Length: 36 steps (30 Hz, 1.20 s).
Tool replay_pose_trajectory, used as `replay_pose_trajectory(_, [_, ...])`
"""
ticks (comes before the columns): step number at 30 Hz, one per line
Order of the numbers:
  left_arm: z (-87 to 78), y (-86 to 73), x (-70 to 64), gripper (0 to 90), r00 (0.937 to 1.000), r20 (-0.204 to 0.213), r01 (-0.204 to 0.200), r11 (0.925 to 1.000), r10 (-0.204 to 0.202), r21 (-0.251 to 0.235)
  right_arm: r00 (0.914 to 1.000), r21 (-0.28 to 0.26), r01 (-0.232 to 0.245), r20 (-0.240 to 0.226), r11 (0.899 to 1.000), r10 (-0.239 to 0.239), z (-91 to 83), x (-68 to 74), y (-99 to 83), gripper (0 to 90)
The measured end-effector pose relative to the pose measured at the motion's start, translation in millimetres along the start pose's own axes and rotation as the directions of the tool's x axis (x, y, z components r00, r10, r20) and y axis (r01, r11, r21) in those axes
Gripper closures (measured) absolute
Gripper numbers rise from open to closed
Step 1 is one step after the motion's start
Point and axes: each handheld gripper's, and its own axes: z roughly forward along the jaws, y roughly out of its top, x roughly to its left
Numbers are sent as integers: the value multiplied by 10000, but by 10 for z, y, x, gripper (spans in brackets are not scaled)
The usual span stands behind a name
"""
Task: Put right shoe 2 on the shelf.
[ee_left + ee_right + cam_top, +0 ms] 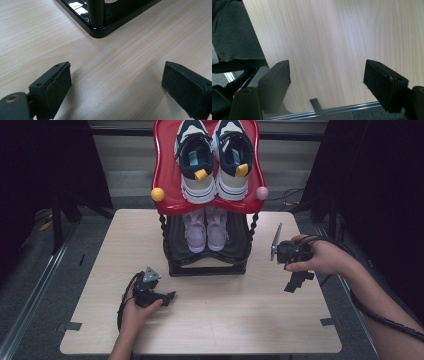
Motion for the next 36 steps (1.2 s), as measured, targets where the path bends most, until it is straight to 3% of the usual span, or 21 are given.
replay_pose_trajectory(6, [1, 0, 0, 83, 10000, 9, 6, 10000, -6, -2, 9999, 269, 118, 41, 9996, -119, 148, 6, 10, 213])
replay_pose_trajectory(11, [3, -1, -4, 83, 10000, 37, 54, 10000, -54, -19, 9999, 108, 141, -18, 9998, -141, 231, 2, -2, 213])
replay_pose_trajectory(15, [-1, 0, 3, 83, 10000, 25, -51, 10000, 51, 32, 9999, -323, 148, -65, 9994, -150, 361, -16, -39, 213])
replay_pose_trajectory(16, [-2, 1, 4, 83, 10000, 6, -56, 10000, 56, 39, 9999, -229, -104, -56, 9997, 103, 378, -5, -50, 213])
replay_pose_trajectory(18, [-1, 0, 3, 83, 10000, 26, -48, 10000, 48, 31, 9999, -465, 113, -27, 9989, -114, 434, -30, -71, 213])
replay_pose_trajectory(19, [-1, 0, 3, 83, 10000, 25, -49, 10000, 49, 34, 9998, -341, -178, -40, 9993, 177, 446, -16, -84, 213])
replay_pose_trajectory(21, [-3, 0, 2, 83, 10000, 16, -29, 10000, 29, 66, 9999, -751, -73, -140, 9972, 63, 511, -44, -109, 213])
replay_pose_trajectory(22, [-5, 0, 2, 83, 10000, -1, -29, 10000, 29, 74, 9997, -788, -241, -110, 9966, 233, 541, -38, -118, 213])
replay_pose_trajectory(23, [-5, 0, 2, 83, 10000, -3, -31, 10000, 31, 74, 9999, -775, -48, -108, 9970, 39, 568, -50, -128, 213])
replay_pose_trajectory(24, [-4, 0, 2, 83, 10000, -2, -31, 10000, 31, 67, 9994, -646, -338, -144, 9973, 329, 586, -28, -131, 213])
replay_pose_trajectory(26, [-2, 0, 3, 83, 10000, 9, -53, 10000, 53, 43, 9997, -835, -146, -181, 9964, 132, 648, -39, -139, 213])
replay_pose_trajectory(27, [-3, 0, 3, 83, 10000, 2, -39, 10000, 39, 62, 9992, -773, -366, -212, 9963, 351, 670, -20, -138, 213])
replay_pose_trajectory(28, [-4, 0, 3, 83, 10000, -6, -43, 10000, 43, 59, 9998, -913, -43, -205, 9958, 24, 708, -45, -147, 212])
replay_pose_trajectory(32, [-3, 0, 3, 83, 10000, 0, -38, 10000, 38, 60, 9978, -968, -612, -318, 9934, 584, 814, -25, -163, 212])
replay_pose_trajectory(33, [-3, 0, 4, 83, 10000, -6, -56, 10000, 56, 48, 9992, -1057, -255, -317, 9941, 222, 845, -55, -175, 212])
replay_pose_trajectory(36, [-2, 0, 3, 83, 10000, 6, -51, 10000, 51, 40, 9986, -1153, -445, -346, 9923, 408, 916, -48, -181, 213])
